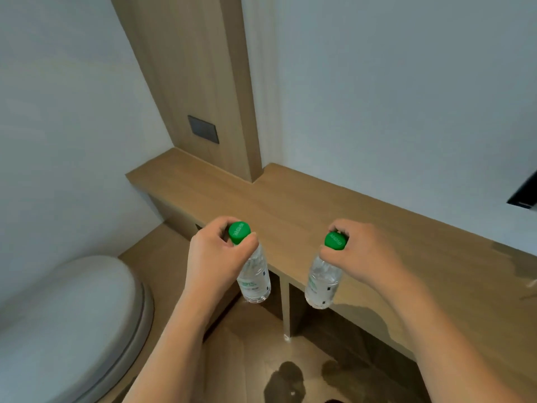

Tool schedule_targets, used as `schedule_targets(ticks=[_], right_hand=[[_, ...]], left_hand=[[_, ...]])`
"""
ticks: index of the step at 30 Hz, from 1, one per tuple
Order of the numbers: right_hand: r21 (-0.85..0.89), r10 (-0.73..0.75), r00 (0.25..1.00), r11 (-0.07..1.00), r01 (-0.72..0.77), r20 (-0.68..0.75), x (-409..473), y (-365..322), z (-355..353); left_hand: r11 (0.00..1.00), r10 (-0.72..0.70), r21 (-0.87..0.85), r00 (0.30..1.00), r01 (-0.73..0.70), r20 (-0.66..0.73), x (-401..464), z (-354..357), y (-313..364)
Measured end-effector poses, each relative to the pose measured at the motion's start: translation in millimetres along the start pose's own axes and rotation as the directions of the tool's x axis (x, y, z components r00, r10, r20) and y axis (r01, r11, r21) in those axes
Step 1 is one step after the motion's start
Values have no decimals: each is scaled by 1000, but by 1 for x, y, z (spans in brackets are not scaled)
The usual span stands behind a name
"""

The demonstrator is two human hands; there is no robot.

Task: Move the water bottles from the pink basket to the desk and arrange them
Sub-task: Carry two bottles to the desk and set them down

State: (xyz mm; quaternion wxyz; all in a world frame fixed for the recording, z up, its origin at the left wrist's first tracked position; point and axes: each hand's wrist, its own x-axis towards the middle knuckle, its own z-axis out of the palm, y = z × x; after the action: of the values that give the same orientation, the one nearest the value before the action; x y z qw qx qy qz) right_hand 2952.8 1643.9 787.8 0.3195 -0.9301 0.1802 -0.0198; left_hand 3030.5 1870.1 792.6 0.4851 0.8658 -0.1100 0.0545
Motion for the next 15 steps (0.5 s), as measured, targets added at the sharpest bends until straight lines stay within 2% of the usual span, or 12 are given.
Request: schedule_targets(ticks=[8,15], right_hand=[[32,60,994,998,-57,-96,87,-27,5],[47,103,988,994,-99,-112,179,-28,2]], left_hand=[[1000,21,-23,995,-19,98,122,20,-19],[994,92,38,986,-98,138,211,43,-17]])
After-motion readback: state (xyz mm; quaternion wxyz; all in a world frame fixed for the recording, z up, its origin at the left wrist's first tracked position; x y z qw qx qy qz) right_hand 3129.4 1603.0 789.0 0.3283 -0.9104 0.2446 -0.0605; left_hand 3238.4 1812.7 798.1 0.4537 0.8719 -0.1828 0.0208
